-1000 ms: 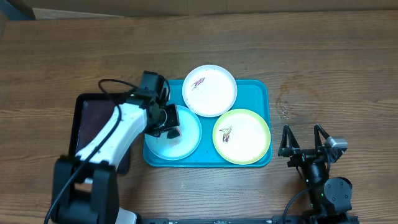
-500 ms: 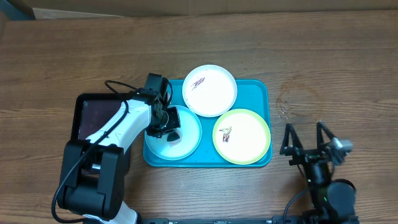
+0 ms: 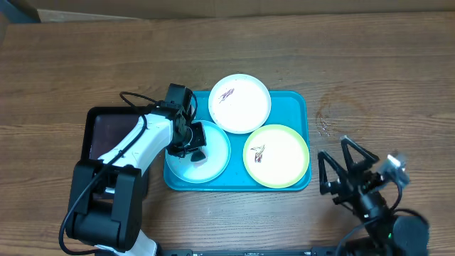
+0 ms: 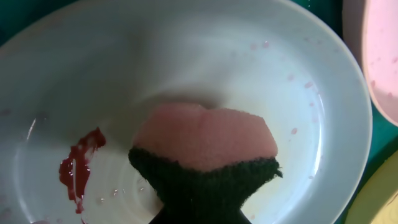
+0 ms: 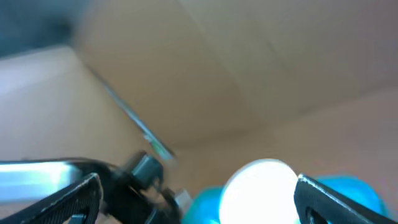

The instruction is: Clean dirty plates on tray and stack at the side

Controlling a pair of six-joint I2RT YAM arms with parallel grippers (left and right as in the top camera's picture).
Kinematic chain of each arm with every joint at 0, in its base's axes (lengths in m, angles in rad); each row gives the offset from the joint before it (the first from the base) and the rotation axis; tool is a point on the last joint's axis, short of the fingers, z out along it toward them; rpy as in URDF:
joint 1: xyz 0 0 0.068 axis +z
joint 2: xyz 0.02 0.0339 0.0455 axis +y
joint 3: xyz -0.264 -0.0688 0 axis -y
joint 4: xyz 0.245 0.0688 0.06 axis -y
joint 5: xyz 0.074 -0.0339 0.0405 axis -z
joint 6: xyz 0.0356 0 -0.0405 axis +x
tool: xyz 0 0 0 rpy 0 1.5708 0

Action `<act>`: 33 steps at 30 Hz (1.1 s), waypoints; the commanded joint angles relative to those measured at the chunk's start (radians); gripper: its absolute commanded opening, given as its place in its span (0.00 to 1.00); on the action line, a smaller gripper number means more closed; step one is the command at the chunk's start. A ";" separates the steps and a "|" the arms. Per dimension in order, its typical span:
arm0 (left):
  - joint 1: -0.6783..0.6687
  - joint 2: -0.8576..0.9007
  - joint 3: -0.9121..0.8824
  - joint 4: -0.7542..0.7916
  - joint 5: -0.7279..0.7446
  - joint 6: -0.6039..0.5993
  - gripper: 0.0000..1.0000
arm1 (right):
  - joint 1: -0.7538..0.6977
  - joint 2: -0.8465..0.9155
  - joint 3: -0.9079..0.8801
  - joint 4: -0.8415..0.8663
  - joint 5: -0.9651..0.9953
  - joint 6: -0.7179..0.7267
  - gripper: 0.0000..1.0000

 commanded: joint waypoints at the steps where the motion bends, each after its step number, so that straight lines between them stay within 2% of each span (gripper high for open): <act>1: -0.006 0.001 0.000 0.008 -0.002 -0.002 0.04 | 0.002 0.174 0.272 -0.303 0.143 -0.217 1.00; 3: -0.006 0.001 0.000 0.019 -0.021 -0.003 0.04 | 0.002 0.322 0.382 -0.465 0.155 -0.240 1.00; 5: -0.006 0.001 0.000 0.026 -0.023 -0.004 0.04 | 0.004 0.476 0.480 -0.562 0.037 -0.240 1.00; 7: -0.006 0.001 0.000 0.024 -0.021 -0.003 0.04 | 0.003 0.614 0.554 -0.572 -0.182 -0.232 1.00; 9: -0.006 0.001 0.000 0.016 -0.022 -0.003 0.04 | 0.003 0.722 0.597 -0.505 -0.402 -0.229 1.00; 10: -0.006 0.001 0.000 0.010 -0.023 -0.003 0.04 | 0.004 0.777 0.604 -0.425 -0.487 -0.228 0.64; 11: -0.006 0.001 0.000 0.006 -0.023 -0.003 0.04 | 0.006 0.824 0.604 -0.349 -0.535 -0.219 0.48; 14: -0.006 0.001 0.000 0.003 -0.021 -0.004 0.04 | 0.046 0.986 0.604 -0.201 -0.486 -0.167 0.48; 16: -0.006 0.001 0.000 0.003 -0.021 -0.004 0.04 | 0.103 1.090 0.604 -0.183 -0.387 -0.167 0.31; 18: -0.006 0.001 0.000 0.001 -0.022 -0.003 0.04 | 0.177 1.184 0.605 -0.168 -0.288 -0.161 0.29; 22: -0.006 0.001 0.000 0.000 -0.022 -0.003 0.04 | 0.342 1.363 0.605 -0.074 -0.067 -0.067 0.37; 23: -0.006 0.001 0.000 0.000 -0.022 -0.003 0.04 | 0.375 1.400 0.605 -0.048 -0.018 -0.038 0.43; 24: -0.006 0.001 0.000 -0.001 -0.022 -0.003 0.04 | 0.402 1.432 0.605 -0.027 0.026 -0.013 0.44; 28: -0.006 0.001 0.000 -0.008 -0.022 -0.003 0.04 | 0.471 1.542 0.637 0.012 0.109 0.016 0.44; 33: -0.006 0.001 0.000 -0.004 -0.022 -0.003 0.04 | 0.498 1.657 0.761 -0.087 0.119 0.000 0.38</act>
